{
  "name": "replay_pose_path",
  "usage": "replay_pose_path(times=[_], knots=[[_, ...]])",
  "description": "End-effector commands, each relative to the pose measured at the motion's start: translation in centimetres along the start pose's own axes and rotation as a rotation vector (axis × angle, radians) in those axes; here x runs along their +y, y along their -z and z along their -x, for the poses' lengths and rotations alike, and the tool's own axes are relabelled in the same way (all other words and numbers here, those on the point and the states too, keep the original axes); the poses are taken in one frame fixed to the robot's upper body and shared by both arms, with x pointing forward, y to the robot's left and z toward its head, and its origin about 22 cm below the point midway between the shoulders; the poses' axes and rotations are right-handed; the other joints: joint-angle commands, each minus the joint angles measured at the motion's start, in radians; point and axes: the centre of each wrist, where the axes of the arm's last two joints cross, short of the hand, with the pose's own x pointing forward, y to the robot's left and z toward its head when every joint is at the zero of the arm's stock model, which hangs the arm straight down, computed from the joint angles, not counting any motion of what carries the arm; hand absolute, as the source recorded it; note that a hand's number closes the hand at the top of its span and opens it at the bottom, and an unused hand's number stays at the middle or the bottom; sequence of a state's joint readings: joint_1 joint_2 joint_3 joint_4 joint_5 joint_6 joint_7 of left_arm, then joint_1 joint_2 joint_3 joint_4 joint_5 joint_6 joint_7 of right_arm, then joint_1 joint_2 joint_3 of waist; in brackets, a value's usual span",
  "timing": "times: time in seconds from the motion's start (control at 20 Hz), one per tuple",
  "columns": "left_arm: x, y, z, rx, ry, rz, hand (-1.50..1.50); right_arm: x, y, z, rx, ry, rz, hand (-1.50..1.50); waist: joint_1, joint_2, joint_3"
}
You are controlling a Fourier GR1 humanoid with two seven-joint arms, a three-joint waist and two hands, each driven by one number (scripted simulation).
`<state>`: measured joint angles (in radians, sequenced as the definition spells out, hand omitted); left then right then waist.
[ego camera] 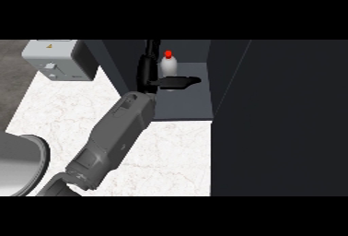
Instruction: Pick up the bottled water, place it into the cabinet and close the cabinet
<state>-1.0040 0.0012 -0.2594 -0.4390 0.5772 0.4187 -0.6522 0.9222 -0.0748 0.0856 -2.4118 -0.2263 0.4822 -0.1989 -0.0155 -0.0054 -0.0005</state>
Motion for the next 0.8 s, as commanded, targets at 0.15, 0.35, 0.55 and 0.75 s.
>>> replay_pose_path(times=[0.15, 0.35, 0.55, 0.75], knots=[[-1.3, -3.7, -0.2, 0.014, -0.18, 0.138, -1.5, 0.6, 1.1, -2.5, -0.033, -0.033, 0.009, -1.5, 0.019, -0.001, 0.0], [-1.4, -8.0, 0.6, 0.014, -0.265, 0.178, -1.5, 1.1, 1.0, -3.4, -0.034, -0.028, 0.018, -1.5, 0.019, -0.004, -0.001], [-0.4, -9.3, -0.6, -0.031, -0.292, 0.203, -1.5, 1.7, 0.6, -3.4, -0.018, -0.039, 0.011, -1.5, 0.016, -0.003, 0.0], [-1.4, -13.2, -2.4, -0.016, -0.339, 0.257, -1.5, 0.9, 1.1, -2.9, -0.023, -0.064, -0.002, -1.5, 0.027, -0.003, 0.0]])
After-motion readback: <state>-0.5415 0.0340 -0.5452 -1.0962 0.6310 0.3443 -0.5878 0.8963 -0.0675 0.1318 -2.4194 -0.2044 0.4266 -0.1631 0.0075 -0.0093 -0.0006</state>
